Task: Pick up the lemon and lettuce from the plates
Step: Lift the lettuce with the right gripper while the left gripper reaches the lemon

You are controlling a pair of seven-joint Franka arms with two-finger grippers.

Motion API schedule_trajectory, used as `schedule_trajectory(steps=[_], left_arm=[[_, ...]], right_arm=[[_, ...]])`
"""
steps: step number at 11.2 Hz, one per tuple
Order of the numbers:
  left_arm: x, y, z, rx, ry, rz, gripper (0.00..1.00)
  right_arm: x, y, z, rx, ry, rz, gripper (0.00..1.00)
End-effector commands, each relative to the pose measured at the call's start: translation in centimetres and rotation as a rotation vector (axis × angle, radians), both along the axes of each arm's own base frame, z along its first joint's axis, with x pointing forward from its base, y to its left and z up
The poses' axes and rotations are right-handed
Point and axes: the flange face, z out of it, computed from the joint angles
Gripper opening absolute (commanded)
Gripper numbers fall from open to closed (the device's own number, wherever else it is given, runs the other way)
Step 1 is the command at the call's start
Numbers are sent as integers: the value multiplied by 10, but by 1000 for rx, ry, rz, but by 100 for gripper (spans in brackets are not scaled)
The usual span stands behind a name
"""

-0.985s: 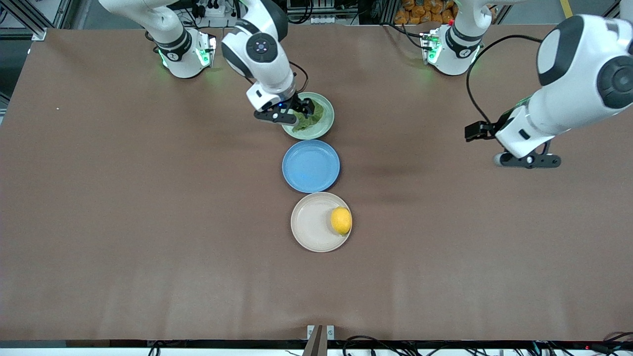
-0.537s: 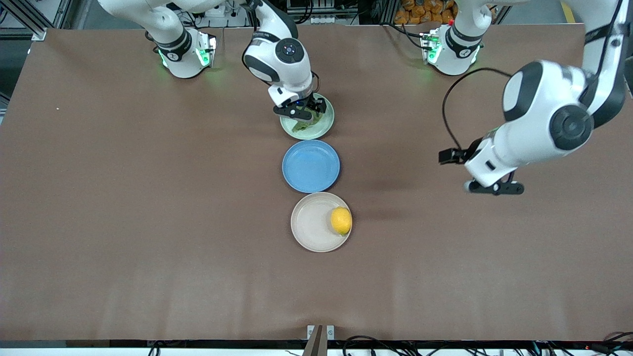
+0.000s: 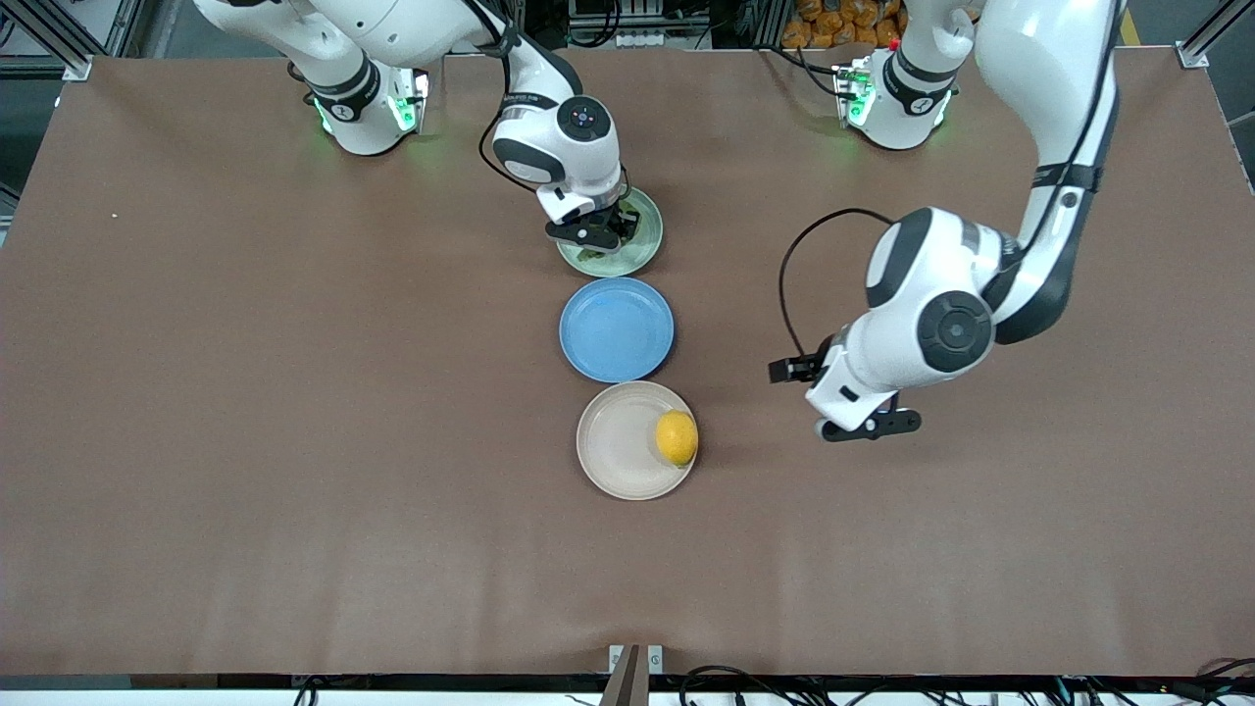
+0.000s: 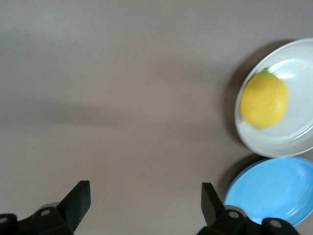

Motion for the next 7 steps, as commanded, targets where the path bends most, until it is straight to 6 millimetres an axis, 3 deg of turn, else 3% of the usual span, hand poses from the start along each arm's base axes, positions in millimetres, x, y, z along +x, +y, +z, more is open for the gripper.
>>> schedule_trajectory(steps=[1,5,7], left_arm=[[14,-36,-19,-47,-56,101,100],[23,-87,-46,-114,-169,251,100],[15,-116,-67,-145,-207,311,100]], right_arm=[[8,2,6,-3,-28,-19,0],[47,-19,52,-16,-108,-48,0],[71,-36,73,-31,-134,-44,0]])
